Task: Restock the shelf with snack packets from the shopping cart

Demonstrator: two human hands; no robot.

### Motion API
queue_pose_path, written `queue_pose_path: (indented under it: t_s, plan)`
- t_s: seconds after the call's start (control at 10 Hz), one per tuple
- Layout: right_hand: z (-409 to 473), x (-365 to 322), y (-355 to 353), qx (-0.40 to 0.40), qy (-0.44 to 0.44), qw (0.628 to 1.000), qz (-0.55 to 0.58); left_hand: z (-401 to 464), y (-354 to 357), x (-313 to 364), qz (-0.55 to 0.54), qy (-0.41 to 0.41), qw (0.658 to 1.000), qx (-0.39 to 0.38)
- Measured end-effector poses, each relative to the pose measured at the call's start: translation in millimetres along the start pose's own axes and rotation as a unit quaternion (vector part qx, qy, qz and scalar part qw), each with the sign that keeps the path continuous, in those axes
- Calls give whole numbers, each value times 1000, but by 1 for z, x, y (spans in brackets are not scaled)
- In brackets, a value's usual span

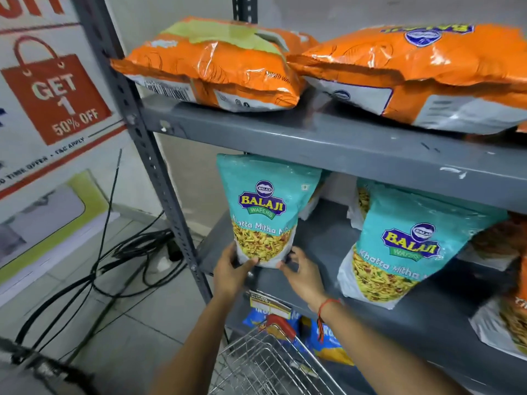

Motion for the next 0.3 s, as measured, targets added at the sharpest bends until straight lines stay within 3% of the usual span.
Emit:
queue_pose_path:
  t_s: [0.3]
  plan:
    - [-16,-3,-6,-63,50,996,-27,-12,8,1,2,9,1000,12]
Point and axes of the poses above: each hand's wrist, its own z-axis towards the middle knuckle, its own y-axis out of the palm, x = y × z, the point moved 5 cm from there along z, towards the middle knuckle, and after that the axes turned 11 degrees about z, right-handed, at the moved point
